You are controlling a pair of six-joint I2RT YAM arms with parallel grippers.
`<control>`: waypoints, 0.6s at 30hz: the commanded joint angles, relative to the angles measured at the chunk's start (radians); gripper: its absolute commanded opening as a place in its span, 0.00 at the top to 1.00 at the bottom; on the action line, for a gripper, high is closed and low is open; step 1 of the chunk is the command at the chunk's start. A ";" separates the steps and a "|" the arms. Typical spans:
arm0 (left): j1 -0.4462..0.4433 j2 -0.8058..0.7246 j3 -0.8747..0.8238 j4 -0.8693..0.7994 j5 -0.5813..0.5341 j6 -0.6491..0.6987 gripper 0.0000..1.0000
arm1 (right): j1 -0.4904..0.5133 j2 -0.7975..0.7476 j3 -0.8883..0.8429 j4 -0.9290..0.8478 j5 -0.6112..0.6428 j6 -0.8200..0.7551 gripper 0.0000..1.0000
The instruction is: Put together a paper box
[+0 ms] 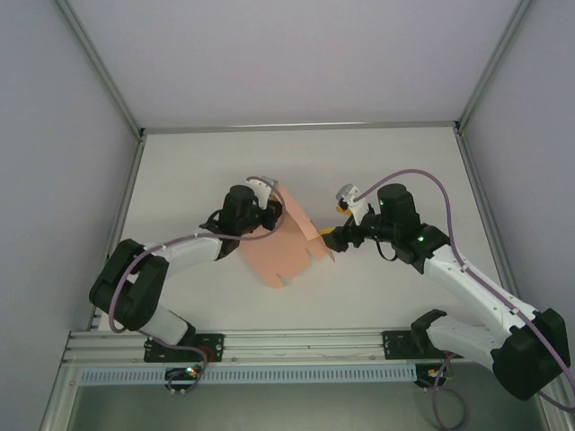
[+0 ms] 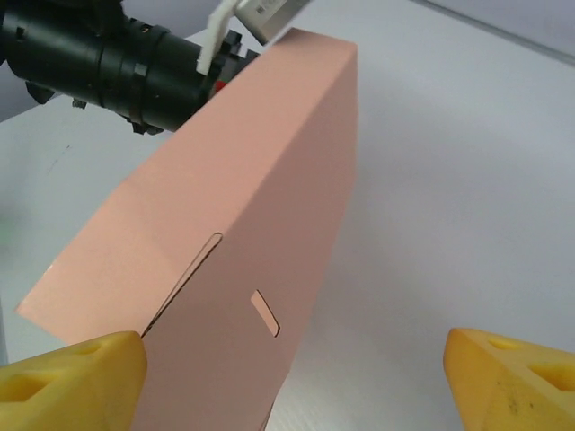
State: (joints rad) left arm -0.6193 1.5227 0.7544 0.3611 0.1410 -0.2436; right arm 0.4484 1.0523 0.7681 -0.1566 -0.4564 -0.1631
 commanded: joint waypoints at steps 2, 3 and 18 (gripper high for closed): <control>0.018 -0.041 0.078 -0.211 -0.064 -0.119 1.00 | 0.016 -0.001 0.041 -0.068 0.031 -0.061 0.11; 0.016 -0.041 0.084 -0.233 -0.074 -0.123 1.00 | 0.021 0.006 0.061 -0.094 0.058 -0.077 0.11; 0.046 -0.040 0.048 -0.177 -0.001 -0.172 1.00 | -0.001 0.085 0.042 -0.039 0.088 0.122 0.04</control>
State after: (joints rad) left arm -0.5808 1.5154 0.8139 0.1242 0.0872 -0.3828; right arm 0.4576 1.1046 0.8230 -0.2245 -0.3305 -0.1291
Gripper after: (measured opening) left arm 0.057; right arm 0.963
